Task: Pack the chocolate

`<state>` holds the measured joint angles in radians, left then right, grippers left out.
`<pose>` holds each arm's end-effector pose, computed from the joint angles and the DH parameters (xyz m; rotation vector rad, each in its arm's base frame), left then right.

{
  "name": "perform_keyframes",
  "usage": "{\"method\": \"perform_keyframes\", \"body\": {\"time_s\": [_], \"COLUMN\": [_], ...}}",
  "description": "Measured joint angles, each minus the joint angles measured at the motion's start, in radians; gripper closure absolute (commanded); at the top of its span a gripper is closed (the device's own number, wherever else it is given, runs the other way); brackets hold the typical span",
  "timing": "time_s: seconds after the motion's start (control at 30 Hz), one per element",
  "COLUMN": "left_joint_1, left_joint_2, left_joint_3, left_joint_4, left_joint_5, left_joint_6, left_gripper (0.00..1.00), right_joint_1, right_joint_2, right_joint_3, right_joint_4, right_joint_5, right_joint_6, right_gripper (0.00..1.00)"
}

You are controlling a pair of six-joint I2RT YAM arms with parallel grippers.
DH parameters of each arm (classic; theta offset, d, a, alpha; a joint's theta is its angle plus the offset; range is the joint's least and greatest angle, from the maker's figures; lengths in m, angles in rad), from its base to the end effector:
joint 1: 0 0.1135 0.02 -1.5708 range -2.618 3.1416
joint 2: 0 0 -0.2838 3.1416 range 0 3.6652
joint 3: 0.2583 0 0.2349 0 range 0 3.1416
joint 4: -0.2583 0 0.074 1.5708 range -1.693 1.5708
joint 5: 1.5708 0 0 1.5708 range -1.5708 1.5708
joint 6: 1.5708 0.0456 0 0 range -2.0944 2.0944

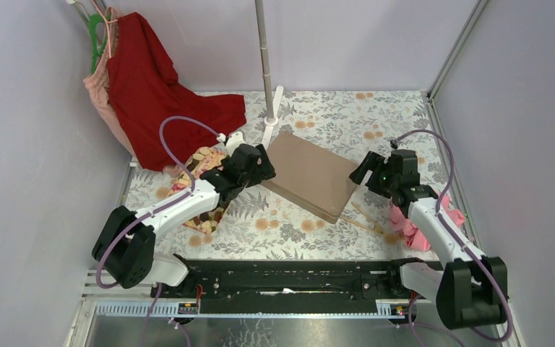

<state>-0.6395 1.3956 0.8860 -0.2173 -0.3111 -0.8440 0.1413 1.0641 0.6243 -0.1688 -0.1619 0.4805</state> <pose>0.2376 -0.1594 0.2565 -0.3935 2.2583 -0.4291 0.2078 0.0370 0.2512 0.2817 2.2016 0.5254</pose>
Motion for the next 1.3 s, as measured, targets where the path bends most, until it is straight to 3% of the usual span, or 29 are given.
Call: {"method": "perform_keyframes", "body": {"time_s": [0.47, 0.8, 0.93, 1.3], "left_joint_1": [0.008, 0.011, 0.016, 0.045], "left_joint_2": [0.063, 0.114, 0.115, 0.13], "left_joint_3": [-0.002, -0.019, -0.037, -0.074], "left_joint_4": [0.045, 0.092, 0.111, 0.199], "left_joint_5": [0.062, 0.094, 0.103, 0.151], "left_joint_6": [-0.046, -0.078, -0.098, -0.173], "left_gripper": [0.05, 0.05, 0.05, 0.09], "right_joint_1": [-0.124, -0.147, -0.148, -0.146], "right_joint_2": [0.341, 0.341, 0.314, 0.267], "right_joint_3": [0.006, -0.14, -0.175, -0.178], "right_joint_4": [0.316, 0.548, 0.583, 0.5], "right_joint_5": [-0.146, -0.206, -0.207, -0.274], "right_joint_6": [0.11, 0.18, 0.189, 0.156], "right_gripper": [0.32, 0.49, 0.5, 0.4]}}
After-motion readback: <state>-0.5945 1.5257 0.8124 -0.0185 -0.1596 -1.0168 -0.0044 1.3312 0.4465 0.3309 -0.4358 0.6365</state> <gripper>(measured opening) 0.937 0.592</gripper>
